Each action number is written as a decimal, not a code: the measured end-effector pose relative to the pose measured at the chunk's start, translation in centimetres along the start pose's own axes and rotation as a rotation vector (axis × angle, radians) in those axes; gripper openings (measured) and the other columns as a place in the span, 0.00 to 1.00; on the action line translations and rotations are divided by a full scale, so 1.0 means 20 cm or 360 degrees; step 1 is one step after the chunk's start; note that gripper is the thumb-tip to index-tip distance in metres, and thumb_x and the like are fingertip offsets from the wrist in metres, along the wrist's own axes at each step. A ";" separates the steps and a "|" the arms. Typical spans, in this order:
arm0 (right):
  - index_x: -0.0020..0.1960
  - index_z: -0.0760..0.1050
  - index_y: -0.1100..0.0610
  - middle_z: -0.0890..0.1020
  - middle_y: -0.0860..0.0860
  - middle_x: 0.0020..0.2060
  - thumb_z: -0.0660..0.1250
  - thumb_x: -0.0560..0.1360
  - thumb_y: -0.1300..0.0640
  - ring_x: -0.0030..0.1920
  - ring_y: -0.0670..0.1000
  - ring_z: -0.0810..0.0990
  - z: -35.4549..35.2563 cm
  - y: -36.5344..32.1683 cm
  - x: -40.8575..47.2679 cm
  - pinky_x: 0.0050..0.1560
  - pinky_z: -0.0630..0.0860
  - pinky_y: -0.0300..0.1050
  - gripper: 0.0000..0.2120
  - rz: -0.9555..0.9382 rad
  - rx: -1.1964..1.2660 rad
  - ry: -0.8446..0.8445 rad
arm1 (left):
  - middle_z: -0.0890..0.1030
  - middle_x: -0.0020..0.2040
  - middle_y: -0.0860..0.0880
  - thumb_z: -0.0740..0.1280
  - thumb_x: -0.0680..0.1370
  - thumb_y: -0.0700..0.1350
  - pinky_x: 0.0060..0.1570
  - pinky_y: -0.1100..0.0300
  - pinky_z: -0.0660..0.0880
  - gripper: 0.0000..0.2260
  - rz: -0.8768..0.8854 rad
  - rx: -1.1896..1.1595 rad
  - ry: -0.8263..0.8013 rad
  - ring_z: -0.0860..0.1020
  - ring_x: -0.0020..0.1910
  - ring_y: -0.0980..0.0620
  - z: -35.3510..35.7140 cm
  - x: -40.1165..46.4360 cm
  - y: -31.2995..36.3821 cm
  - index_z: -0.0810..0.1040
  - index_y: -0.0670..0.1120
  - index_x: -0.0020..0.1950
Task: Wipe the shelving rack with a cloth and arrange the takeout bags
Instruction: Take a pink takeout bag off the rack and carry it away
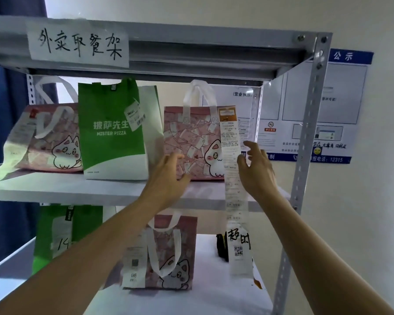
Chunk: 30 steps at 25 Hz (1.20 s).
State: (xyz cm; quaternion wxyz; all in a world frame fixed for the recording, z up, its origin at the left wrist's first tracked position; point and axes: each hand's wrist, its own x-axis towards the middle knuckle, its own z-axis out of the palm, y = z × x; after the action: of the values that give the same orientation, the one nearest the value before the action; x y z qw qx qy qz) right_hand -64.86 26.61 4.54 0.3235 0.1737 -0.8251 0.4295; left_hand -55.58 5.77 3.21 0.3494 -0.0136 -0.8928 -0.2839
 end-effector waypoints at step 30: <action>0.64 0.68 0.49 0.83 0.46 0.48 0.57 0.84 0.45 0.40 0.44 0.86 0.24 0.14 0.33 0.33 0.80 0.40 0.12 0.0201 0.0905 -0.0269 | 0.67 0.69 0.44 0.68 0.78 0.51 0.67 0.44 0.69 0.26 -0.0360 -0.0149 0.0364 0.71 0.64 0.44 0.17 0.34 -0.14 0.61 0.58 0.73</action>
State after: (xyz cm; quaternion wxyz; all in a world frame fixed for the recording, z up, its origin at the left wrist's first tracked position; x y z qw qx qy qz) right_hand -73.06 24.22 5.31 0.1647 0.2407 -0.7049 0.6465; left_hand -63.46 3.99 3.99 0.4135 0.1030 -0.8290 -0.3623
